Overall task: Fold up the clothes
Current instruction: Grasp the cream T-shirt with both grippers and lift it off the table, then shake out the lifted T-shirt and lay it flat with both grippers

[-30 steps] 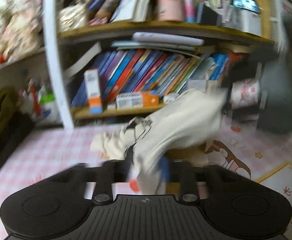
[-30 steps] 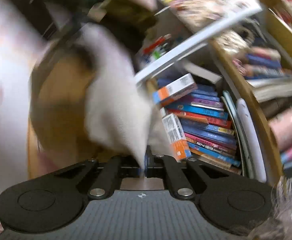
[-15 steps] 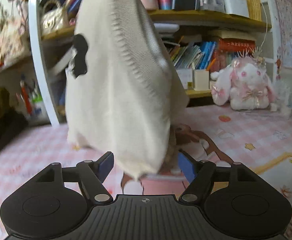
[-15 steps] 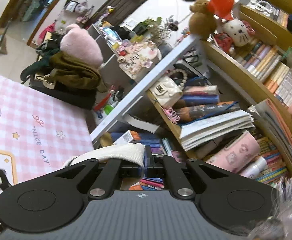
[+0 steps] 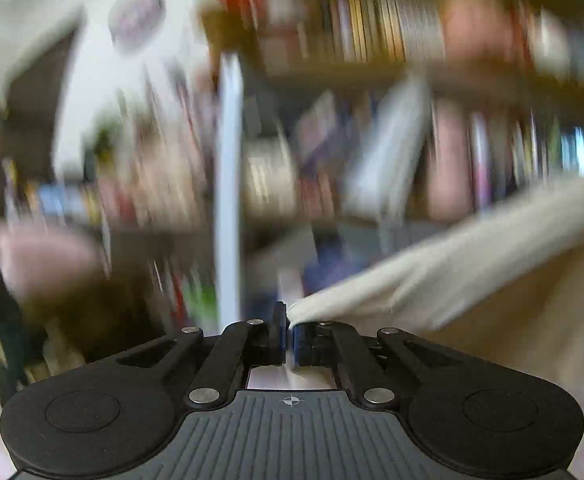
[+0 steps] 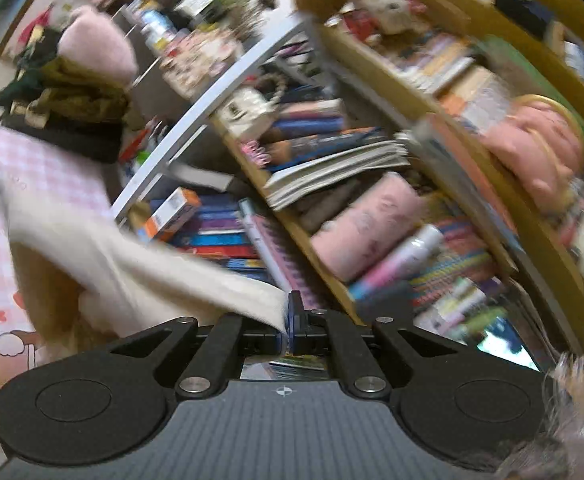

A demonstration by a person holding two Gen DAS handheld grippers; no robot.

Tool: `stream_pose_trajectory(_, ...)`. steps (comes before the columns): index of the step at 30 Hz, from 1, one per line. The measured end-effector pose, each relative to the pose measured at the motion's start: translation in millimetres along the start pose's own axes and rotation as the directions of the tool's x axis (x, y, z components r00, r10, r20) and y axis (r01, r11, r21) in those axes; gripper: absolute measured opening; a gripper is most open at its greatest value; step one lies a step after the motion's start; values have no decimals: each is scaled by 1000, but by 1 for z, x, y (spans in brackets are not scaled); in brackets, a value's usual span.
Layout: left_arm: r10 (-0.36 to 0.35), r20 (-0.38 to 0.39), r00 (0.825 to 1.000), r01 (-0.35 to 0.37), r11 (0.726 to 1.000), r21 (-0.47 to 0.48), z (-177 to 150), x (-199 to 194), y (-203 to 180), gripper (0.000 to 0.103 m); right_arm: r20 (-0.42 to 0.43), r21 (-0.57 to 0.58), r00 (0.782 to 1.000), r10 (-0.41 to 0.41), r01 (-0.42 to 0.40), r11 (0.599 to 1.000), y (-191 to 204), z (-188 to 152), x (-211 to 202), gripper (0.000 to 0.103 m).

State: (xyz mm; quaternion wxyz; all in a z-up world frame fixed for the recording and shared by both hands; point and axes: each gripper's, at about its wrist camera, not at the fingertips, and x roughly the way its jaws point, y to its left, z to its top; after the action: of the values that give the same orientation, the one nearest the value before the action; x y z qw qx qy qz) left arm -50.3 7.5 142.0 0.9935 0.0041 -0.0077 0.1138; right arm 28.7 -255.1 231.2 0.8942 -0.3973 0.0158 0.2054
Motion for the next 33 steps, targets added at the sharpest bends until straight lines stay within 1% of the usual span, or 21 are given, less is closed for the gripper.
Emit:
stream_pose_trajectory(2, 8, 175, 985, -11, 1000, 16, 49, -26, 12, 3, 85, 25, 995, -49, 47, 999, -6, 4, -32, 3)
stream_pose_trajectory(4, 10, 334, 942, -18, 1000, 22, 91, -49, 18, 3, 200, 52, 972, -124, 116, 992, -14, 16, -70, 3)
stream_pose_trajectory(6, -11, 469, 883, 2, 1000, 19, 125, -71, 22, 3, 327, 88, 921, -210, 192, 977, -25, 31, -112, 3)
stream_pose_trajectory(8, -37, 577, 816, 33, 999, 17, 153, -90, 25, 3, 444, 138, 850, -285, 249, 958, -38, 47, -154, 3)
stream_pose_trajectory(10, -59, 636, 769, 65, 998, 14, 170, -100, 30, 3, 525, 163, 780, -342, 302, 939, -44, 57, -184, 3)
stream_pose_trajectory(11, -69, 652, 755, 81, 997, 11, 176, -102, 33, 3, 555, 174, 753, -355, 312, 934, -46, 60, -195, 3)
stream_pose_trajectory(12, -77, 653, 754, 96, 995, 7, 178, -102, 36, 3, 581, 185, 729, -363, 316, 930, -48, 63, -205, 3)
stream_pose_trajectory(13, -89, 641, 762, 110, 994, 7, 179, -97, 38, 3, 594, 196, 721, -357, 301, 933, -50, 64, -209, 3)
stream_pose_trajectory(14, -105, 611, 785, 123, 992, 12, 178, -87, 40, 3, 595, 206, 727, -342, 273, 940, -52, 64, -208, 3)
stream_pose_trajectory(15, -121, 563, 818, 134, 991, 18, 175, -73, 41, 3, 592, 216, 737, -326, 245, 945, -54, 64, -206, 3)
stream_pose_trajectory(16, -138, 488, 862, 143, 989, 27, 167, -55, 41, 3, 572, 225, 761, -307, 215, 950, -55, 63, -196, 3)
stream_pose_trajectory(19, -178, 206, 962, 171, 984, 51, 127, 8, 40, 3, 413, 205, 889, -197, 120, 971, -44, 53, -133, 3)
stream_pose_trajectory(20, -192, 67, 979, 189, 980, 56, 99, 35, 40, 3, 328, 209, 935, -134, 66, 976, -37, 43, -103, 3)
stream_pose_trajectory(21, -203, -73, 976, 207, 977, 59, 70, 62, 40, 3, 238, 227, 969, -64, 9, 974, -27, 30, -72, 3)
stream_pose_trajectory(22, -205, -206, 957, 221, 974, 58, 39, 87, 40, 4, 144, 259, 989, 19, -57, 964, -13, 12, -37, 3)
stream_pose_trajectory(23, -200, -325, 924, 229, 972, 54, 2, 109, 39, 4, 52, 296, 993, 107, -117, 948, 1, -5, -2, 3)
stream_pose_trajectory(25, -187, -488, 853, 248, 967, 62, -57, 141, 38, 4, -107, 367, 960, 258, -203, 908, 37, -45, 65, 3)
stream_pose_trajectory(28, -163, -629, 760, 281, 955, 92, -117, 182, 29, 4, -277, 353, 899, 340, -234, 906, 98, -91, 137, 3)
stream_pose_trajectory(29, -156, -651, 743, 284, 954, 96, -128, 197, 25, 4, -317, 344, 882, 349, -236, 909, 114, -101, 156, 3)
stream_pose_trajectory(30, -152, -658, 737, 283, 954, 96, -132, 210, 21, 4, -338, 344, 874, 349, -230, 910, 126, -106, 172, 3)
stream_pose_trajectory(33, -147, -664, 733, 288, 951, 108, -141, 248, 9, 4, -379, 350, 870, 315, -180, 919, 140, -114, 217, 3)
